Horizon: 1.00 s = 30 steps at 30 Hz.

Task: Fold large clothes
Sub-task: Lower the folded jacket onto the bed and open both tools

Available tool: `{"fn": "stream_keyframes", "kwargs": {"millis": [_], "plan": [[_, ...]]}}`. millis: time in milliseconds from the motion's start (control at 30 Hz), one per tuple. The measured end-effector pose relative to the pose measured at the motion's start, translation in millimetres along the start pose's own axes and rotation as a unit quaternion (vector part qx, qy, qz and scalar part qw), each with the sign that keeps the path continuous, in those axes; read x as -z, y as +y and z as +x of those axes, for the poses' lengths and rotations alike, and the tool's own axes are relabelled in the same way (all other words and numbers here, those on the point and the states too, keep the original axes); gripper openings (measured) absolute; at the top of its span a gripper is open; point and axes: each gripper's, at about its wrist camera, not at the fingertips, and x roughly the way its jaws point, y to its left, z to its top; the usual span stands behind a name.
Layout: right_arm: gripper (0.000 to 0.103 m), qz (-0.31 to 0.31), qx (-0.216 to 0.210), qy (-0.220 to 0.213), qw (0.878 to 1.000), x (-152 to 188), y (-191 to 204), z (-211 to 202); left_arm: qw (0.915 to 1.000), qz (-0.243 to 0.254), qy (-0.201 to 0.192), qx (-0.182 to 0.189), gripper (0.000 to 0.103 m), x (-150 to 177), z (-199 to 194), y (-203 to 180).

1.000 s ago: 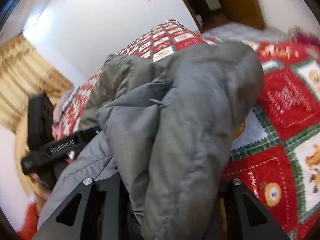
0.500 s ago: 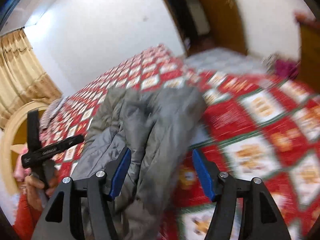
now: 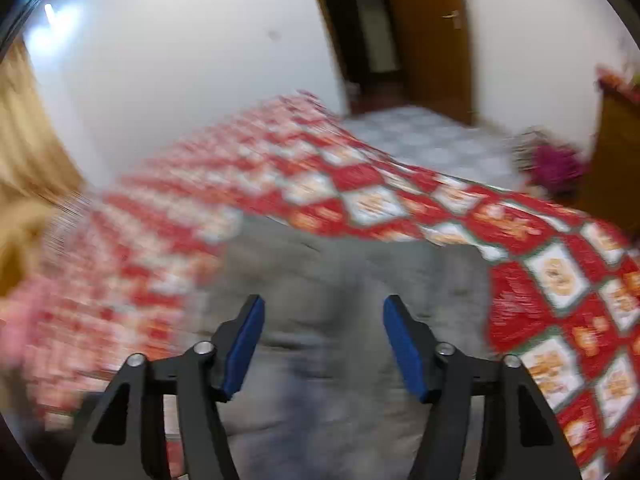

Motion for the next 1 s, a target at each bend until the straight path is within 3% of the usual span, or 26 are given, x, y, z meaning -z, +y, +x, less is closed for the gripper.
{"fn": "stream_keyframes", "kwargs": {"millis": [100,200,367,500,567,700,800,1000], "plan": [[0.053,0.053,-0.01,0.011,0.998,22,-30,34,0.9996,-0.017,0.004,0.024,0.103,2,11,3],[0.052,0.062,-0.017,-0.019,0.998,33,-38,46,0.9994,-0.025,0.008,0.022,0.103,-3,21,2],[0.052,0.059,-0.001,-0.013,0.998,27,-29,66,0.9995,-0.02,0.017,-0.016,0.103,-4,19,-4],[0.053,0.052,-0.003,-0.007,0.999,29,-27,55,0.9985,0.005,0.004,-0.054,0.103,2,-4,-7],[0.053,0.066,-0.024,-0.009,0.998,31,-30,37,0.998,0.006,-0.002,-0.063,0.103,5,-13,-5],[0.056,0.1,-0.072,-0.072,0.99,49,-29,-42,0.998,-0.024,-0.005,-0.058,0.103,9,-32,1],[0.066,0.093,-0.058,-0.108,0.988,67,-20,-94,0.9971,-0.033,-0.015,-0.068,0.103,11,-48,2],[0.069,0.018,-0.021,-0.139,0.99,99,10,-156,0.9946,-0.053,-0.046,-0.075,0.103,26,-91,9]]}}
